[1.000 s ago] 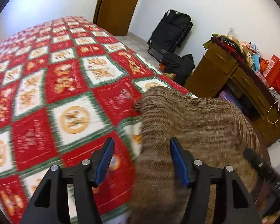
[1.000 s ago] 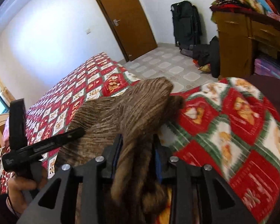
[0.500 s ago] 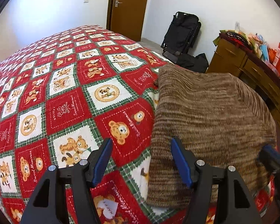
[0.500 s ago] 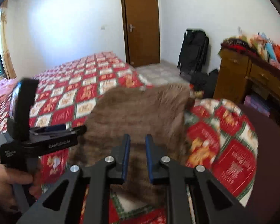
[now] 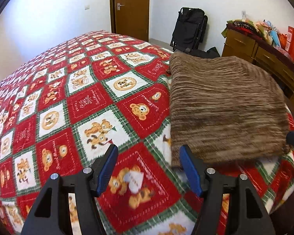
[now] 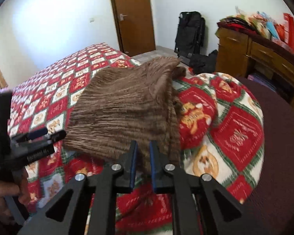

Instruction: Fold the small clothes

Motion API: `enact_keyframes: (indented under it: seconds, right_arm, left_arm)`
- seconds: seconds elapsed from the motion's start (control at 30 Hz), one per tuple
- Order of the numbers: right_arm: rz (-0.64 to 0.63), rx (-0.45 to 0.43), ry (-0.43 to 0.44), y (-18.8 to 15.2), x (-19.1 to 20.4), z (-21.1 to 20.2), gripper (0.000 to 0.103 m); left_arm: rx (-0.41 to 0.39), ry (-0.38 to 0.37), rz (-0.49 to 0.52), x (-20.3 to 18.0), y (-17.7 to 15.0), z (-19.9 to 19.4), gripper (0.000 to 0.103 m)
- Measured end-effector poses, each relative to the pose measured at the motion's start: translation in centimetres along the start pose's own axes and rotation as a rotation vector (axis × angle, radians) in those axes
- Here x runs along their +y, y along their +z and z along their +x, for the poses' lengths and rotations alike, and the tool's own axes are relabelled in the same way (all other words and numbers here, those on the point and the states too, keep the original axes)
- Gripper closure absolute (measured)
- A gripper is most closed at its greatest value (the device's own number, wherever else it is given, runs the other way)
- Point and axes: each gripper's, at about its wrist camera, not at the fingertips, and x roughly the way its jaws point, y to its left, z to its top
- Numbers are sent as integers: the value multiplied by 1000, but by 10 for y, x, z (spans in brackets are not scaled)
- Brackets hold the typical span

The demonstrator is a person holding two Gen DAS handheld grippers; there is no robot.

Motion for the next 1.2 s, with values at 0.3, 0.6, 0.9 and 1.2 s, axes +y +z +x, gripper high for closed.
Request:
enact_keyframes:
  seconds: [0.3,0.6,0.9,1.2]
  right_arm:
    - [47,-173,-101,0,28,-45,27]
    - [101,-179,-162,-3,19,-51,21]
    - [43,-231,-214,-2,34,-66,12]
    - [-7,-303,-269,-5,42,-79,7]
  left_arm:
    - [-128,127,43,-16,1,-55,36]
    - [-158,135,-13,-8,-4,-77,36]
    - [-217,131,24,-20,-6,-97,36]
    - [-274,128,40,-26,-9,-111,36]
